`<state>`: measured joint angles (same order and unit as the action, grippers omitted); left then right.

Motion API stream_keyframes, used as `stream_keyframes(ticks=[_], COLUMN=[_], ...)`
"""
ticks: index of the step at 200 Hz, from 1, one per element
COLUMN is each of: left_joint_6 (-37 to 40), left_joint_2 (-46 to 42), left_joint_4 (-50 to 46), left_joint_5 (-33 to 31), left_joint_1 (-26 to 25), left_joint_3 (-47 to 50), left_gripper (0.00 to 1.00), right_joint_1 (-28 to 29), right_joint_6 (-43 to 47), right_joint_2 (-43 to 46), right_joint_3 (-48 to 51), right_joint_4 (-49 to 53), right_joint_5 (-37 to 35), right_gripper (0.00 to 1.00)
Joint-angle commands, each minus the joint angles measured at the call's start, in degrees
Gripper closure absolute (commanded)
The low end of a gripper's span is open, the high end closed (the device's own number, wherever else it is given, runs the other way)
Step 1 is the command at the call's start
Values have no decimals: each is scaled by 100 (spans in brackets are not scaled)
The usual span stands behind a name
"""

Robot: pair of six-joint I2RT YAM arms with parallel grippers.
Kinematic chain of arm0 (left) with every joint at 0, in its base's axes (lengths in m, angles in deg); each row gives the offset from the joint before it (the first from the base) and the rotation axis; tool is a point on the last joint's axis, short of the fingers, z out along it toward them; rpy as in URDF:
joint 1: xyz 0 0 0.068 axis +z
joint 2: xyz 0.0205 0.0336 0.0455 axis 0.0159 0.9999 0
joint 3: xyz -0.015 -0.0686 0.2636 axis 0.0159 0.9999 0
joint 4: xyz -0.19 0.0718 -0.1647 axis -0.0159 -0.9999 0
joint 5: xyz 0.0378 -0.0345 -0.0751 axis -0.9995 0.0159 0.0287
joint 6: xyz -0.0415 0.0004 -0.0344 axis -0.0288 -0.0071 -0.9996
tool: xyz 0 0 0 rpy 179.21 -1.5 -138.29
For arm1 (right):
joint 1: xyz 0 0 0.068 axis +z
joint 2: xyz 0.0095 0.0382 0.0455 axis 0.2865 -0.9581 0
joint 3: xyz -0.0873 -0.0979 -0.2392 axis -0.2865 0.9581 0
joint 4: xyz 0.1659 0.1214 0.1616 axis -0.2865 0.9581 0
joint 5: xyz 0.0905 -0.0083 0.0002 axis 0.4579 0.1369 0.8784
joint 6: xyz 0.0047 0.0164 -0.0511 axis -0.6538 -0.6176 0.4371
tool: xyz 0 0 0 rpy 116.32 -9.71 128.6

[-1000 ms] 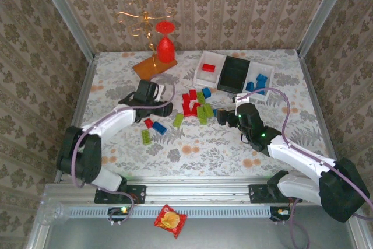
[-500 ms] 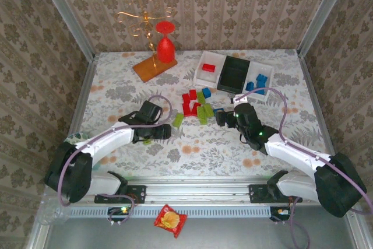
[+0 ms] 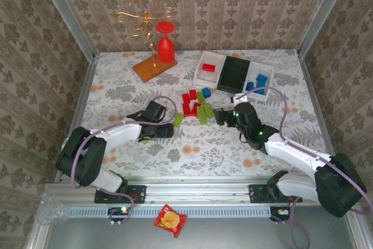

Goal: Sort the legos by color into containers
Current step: Pick up the lego from the center of the table.

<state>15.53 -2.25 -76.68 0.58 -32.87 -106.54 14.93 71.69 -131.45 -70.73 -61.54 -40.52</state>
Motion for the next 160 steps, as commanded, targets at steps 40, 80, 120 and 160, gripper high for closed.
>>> stream_keyframes(ticks=[40,80,120,160], left_joint_6=[143,186,182,202], left_joint_2=[218,350,455,536], left_joint_4=[269,352,503,556], left_joint_5=[-403,-496,-515,-514], left_joint_1=[-28,-72,-102,-129], left_joint_3=[-224,-274,-255,-287], left_gripper=[29,33,40,49], right_joint_1=[24,24,24,24], right_joint_6=[-62,-71,-75,-56], right_joint_2=[-111,-201,-186,-200], right_joint_3=[-123,-147,-137,-156], right_joint_4=[24,14,15,75], right_joint_5=[-72,-65,-70,-105], right_gripper=[0,0,0,0])
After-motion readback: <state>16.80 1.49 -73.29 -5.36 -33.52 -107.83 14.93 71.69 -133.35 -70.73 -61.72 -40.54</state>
